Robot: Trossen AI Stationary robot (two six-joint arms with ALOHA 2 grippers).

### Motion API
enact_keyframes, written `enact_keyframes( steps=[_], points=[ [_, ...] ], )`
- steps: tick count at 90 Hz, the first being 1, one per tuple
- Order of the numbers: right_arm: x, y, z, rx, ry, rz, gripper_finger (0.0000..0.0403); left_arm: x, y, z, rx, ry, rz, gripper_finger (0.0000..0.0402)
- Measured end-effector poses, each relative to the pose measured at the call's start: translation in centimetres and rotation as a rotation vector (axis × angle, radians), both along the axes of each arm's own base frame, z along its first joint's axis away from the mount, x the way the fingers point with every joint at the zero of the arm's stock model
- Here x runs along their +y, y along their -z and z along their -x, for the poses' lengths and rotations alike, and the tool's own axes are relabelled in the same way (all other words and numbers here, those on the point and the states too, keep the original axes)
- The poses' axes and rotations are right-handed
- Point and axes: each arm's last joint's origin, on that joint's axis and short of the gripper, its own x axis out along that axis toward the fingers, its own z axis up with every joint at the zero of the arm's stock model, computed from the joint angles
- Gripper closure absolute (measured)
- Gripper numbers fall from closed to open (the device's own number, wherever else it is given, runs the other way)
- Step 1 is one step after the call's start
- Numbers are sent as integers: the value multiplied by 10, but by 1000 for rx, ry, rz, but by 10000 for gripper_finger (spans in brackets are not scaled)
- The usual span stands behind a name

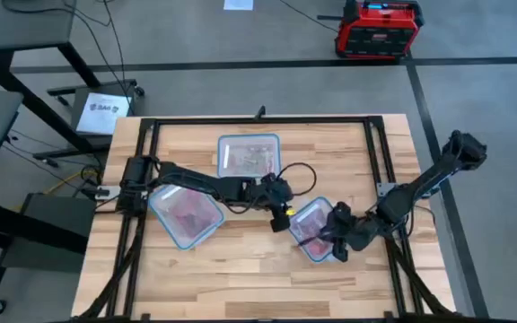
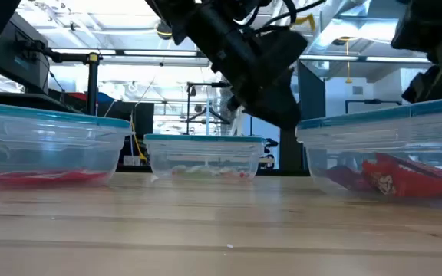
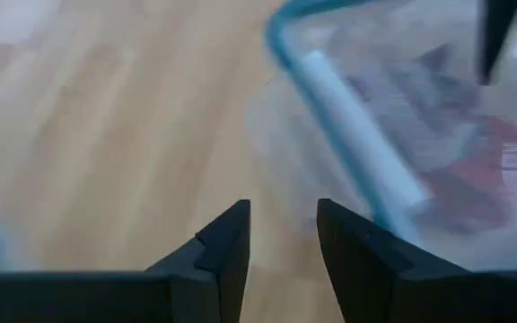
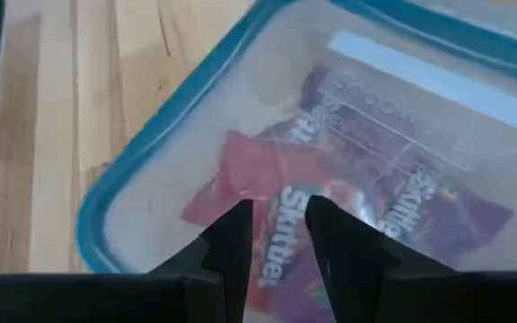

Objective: Sort candy
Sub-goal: Close the middle right transparent bin

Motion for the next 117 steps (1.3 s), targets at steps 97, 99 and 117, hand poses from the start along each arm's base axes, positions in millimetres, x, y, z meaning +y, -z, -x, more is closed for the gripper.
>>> enact_keyframes(
  steps=[97,99,117],
  points=[
    [-44,4,-22,-79,-5,161,302,-7,-20,10,151,18,-197,283],
    [-41,4,-21,-76,-22,150,302,-7,-18,10,153,13,-185,283],
    [-14,-1,-2,-50,-243,53,302,-25,-20,15,156,37,-101,283]
  ],
)
